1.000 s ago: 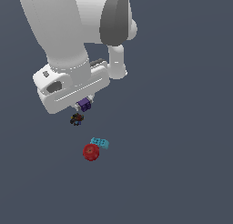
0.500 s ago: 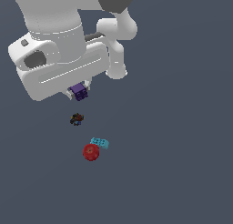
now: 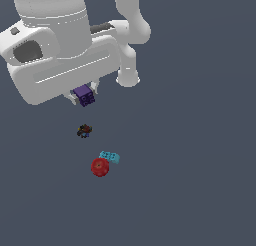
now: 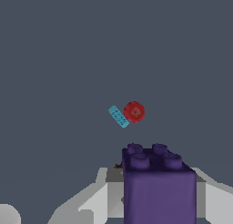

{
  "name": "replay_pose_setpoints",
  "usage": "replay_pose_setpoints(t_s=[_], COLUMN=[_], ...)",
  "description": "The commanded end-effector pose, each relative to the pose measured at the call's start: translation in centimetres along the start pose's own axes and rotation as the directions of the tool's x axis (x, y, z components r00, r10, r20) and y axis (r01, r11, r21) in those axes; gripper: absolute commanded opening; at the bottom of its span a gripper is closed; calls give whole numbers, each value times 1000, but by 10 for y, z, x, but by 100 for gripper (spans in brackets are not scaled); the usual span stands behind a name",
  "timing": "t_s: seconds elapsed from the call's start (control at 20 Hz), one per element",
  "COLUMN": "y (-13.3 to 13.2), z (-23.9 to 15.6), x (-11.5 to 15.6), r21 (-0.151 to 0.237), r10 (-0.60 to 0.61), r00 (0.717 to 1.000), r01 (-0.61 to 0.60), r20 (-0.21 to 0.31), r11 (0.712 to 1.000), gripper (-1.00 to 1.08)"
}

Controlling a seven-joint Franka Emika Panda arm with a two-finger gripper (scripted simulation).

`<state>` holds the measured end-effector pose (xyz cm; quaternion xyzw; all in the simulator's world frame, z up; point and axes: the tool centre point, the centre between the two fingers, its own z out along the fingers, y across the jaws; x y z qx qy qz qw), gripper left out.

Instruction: Pick up a designated object from a clutter of objects.

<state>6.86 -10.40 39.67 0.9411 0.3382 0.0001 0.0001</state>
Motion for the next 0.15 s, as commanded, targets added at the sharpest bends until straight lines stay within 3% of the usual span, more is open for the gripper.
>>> replay_pose_setpoints(t_s=[0.0, 0.1], y=[0, 0], z=[0, 1], x=[0, 0], r21=[0, 0], r10=[0, 0], r00=[1000, 1000], r01=[0, 0], r20=[0, 0], r11=[1000, 1000], gripper=[-100, -100])
